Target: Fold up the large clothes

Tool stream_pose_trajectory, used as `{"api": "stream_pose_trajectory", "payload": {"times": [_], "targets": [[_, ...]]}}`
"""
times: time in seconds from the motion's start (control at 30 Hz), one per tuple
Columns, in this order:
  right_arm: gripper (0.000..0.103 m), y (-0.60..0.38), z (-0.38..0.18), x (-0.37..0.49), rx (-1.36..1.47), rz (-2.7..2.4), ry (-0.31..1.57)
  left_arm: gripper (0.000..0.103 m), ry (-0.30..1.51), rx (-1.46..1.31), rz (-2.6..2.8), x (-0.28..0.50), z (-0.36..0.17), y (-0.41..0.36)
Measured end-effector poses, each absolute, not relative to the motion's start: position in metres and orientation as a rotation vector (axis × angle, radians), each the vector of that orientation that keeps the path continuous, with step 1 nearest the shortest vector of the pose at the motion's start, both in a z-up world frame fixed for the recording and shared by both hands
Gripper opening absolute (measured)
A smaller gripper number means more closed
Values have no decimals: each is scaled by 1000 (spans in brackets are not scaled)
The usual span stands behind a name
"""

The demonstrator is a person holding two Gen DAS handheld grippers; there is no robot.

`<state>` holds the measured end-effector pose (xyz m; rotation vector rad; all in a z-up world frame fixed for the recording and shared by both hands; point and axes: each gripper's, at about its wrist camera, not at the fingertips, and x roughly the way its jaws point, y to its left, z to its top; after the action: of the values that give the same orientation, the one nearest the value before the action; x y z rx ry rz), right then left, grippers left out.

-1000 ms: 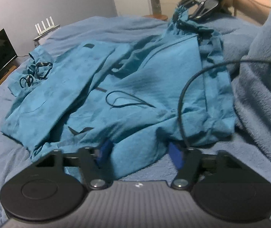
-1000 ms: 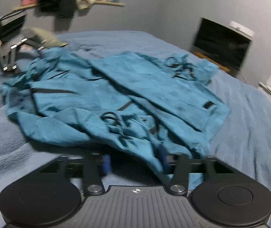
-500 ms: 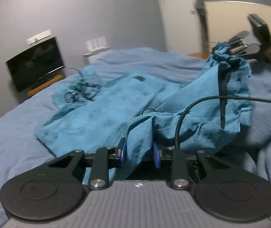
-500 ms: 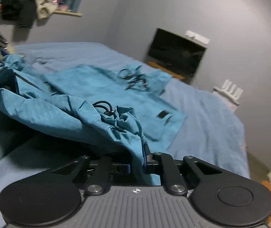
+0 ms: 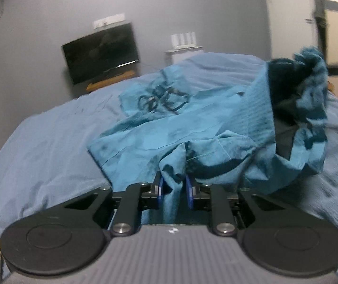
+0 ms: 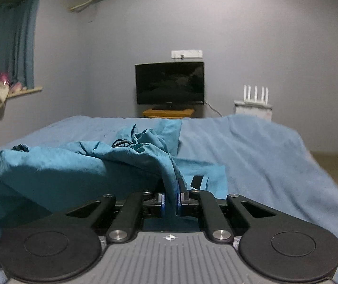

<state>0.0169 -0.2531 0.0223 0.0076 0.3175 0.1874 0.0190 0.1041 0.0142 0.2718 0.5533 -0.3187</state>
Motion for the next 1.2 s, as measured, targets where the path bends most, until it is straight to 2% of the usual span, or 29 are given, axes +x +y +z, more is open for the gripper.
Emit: {"api": "stream_pose_trajectory", "payload": {"times": [0.37, 0.53, 0.7, 1.2], "targets": [[9, -247, -18, 58, -2, 121, 375, 17, 684, 70, -167, 96, -22, 119], [9, -242, -30, 85, 18, 85, 431, 15, 698, 74, -56, 119, -41, 114], [9, -258, -42, 106, 161, 61, 446, 15, 663, 28, -55, 120, -42, 117], [8, -276, -65, 161, 284, 56, 458, 13, 612, -164, -83, 124, -44, 148]]}}
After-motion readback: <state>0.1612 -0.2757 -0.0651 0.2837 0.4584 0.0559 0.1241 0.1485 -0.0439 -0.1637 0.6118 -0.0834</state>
